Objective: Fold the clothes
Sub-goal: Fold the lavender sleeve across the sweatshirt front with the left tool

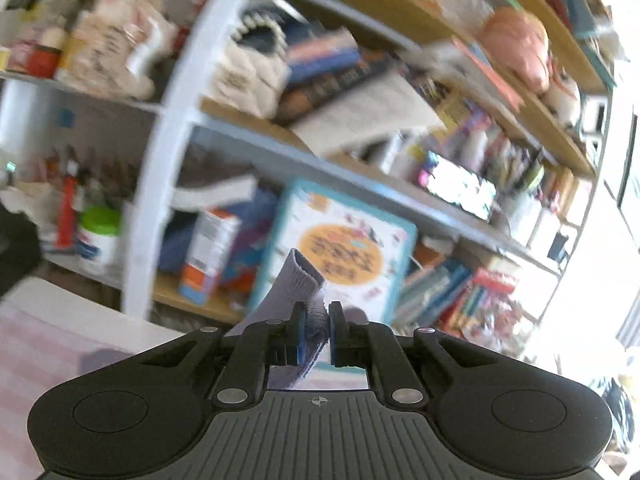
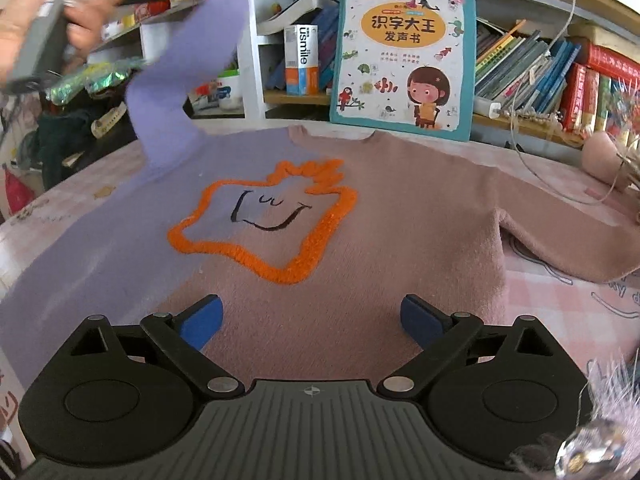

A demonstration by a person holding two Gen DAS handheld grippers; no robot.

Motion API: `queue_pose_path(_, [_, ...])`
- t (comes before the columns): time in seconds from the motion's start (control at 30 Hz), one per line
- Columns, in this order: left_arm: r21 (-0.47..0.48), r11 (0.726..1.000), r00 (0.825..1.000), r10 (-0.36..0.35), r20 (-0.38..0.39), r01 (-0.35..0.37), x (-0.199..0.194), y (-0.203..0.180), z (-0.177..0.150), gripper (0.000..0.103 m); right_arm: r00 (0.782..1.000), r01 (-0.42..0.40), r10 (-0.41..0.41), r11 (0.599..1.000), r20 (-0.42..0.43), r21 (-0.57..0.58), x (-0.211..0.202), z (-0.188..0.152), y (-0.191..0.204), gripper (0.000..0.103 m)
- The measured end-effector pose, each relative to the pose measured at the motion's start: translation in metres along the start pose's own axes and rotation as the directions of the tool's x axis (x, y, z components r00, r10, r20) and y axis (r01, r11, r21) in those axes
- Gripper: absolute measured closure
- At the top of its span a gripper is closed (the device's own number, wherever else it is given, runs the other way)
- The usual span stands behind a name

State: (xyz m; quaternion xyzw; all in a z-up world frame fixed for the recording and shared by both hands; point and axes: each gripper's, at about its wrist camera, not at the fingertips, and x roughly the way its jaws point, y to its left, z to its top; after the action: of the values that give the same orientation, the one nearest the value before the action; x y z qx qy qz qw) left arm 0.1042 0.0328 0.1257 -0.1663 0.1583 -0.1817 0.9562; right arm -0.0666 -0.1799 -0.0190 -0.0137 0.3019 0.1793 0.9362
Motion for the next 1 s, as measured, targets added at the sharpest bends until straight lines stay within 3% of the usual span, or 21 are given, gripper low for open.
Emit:
queue_pose_path(0.13, [-0.026,0.999,0.997,-0.031,-0.064,0.029,0.034,-0.02,-0.024,0.094,1.0,-0.015,0.015,0.999,0.001,0.03,0.0,0.001,-0.004,0.007])
queue_pose_path(0.37, [-0.024,1.0,0.981,-0.003,-0.196,-0.001,0.087,-0.042,-0.067,0.093,0.999,-0.033,0.033,0.998,-0.002,0.055,0.001,0.002,-0.008,0.006])
queue_pose_path(0.53, [0.003,1.0,0.974,-0.007,-0.225,0.007,0.098,-0.056,-0.08,0.093,1.0,-0.023,0.023,0.999,-0.012,0.028,0.004,0.001,-0.003,0.005])
queue_pose_path(0.63, [0.033,0.999,0.974,0.007,-0.225,0.001,0.098,-0.062,-0.083,0.073,1.0,-0.022,0.022,1.0,-0.016,0.011,0.005,0.001,0.0,0.005])
queue_pose_path(0.67, [0.053,0.999,0.974,0.01,-0.227,0.002,0.095,-0.063,-0.083,0.05,1.0,-0.023,0.023,1.0,-0.016,0.01,0.005,0.001,0.0,0.005])
queue_pose_path(0.7, [0.08,0.997,0.975,0.015,-0.221,0.002,0.091,-0.063,-0.084,0.035,1.0,-0.025,0.025,1.0,-0.016,0.011,0.004,0.001,-0.001,0.005])
queue_pose_path(0.87, [0.274,0.961,0.976,0.095,-0.196,-0.039,0.057,-0.053,-0.086,0.034,0.999,-0.033,0.033,0.999,-0.013,0.02,0.003,0.0,-0.003,0.005])
queue_pose_path(1.0, [0.388,0.912,0.956,0.223,-0.193,-0.135,0.022,-0.028,-0.096,0.034,0.999,-0.037,0.038,0.999,-0.016,0.018,0.002,0.001,-0.003,0.004])
